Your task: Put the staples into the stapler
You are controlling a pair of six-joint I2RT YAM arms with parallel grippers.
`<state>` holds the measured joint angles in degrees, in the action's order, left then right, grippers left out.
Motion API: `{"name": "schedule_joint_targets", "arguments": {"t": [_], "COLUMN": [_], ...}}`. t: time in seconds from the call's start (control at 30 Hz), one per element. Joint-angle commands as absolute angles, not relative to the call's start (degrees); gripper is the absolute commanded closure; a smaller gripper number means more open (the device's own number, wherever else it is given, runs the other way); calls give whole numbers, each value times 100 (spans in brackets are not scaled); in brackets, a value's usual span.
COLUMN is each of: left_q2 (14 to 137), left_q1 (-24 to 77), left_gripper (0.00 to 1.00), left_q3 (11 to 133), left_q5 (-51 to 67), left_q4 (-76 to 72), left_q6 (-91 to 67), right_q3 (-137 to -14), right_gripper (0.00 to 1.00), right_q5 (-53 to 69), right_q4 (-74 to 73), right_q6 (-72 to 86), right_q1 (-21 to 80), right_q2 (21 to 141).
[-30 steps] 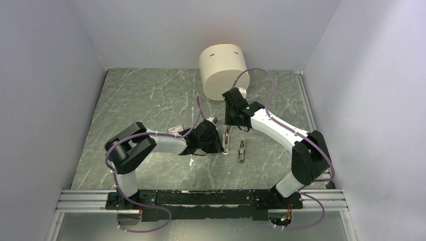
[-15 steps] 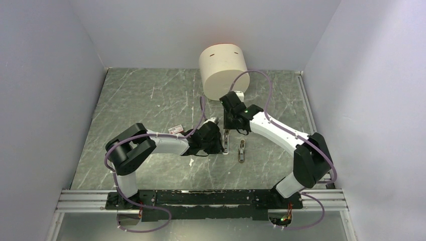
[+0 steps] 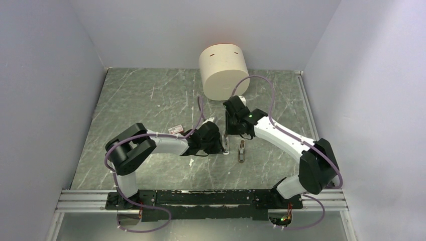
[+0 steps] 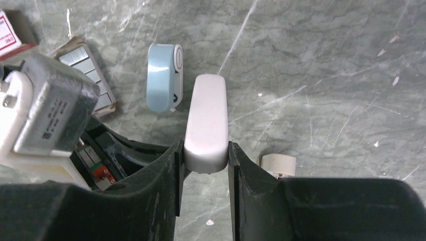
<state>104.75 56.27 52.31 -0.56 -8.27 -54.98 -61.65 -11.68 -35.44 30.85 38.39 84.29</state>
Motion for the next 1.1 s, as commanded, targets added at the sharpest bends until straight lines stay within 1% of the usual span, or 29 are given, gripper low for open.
{"name": "schedule_joint_targets", "arguments": {"t": [0.0, 0.33, 0.67, 1.07], "left_q2": [10809, 10823, 10686, 9874], "left_q1": [5595, 5547, 5533, 5504], "left_gripper": [90, 90, 88, 83], "left_q3": [4984, 4878, 4882, 4629], "left_q5": [-53, 20, 22, 9], "left_q4": [-853, -1006, -1028, -987], "left_q6": [-5571, -5708, -5718, -5931], "right_q3": [-5896, -5634, -5563, -5503], "right_gripper": [78, 78, 78, 79], "right_q5": [-685, -361, -898, -1251], "right_q4": [-3685, -3660, -3559, -3386], "right_q6": [3122, 3100, 3321, 3469], "right_q1": [3890, 4038, 4363, 4509], "right_q2": [8263, 8317, 8810, 9243]}}
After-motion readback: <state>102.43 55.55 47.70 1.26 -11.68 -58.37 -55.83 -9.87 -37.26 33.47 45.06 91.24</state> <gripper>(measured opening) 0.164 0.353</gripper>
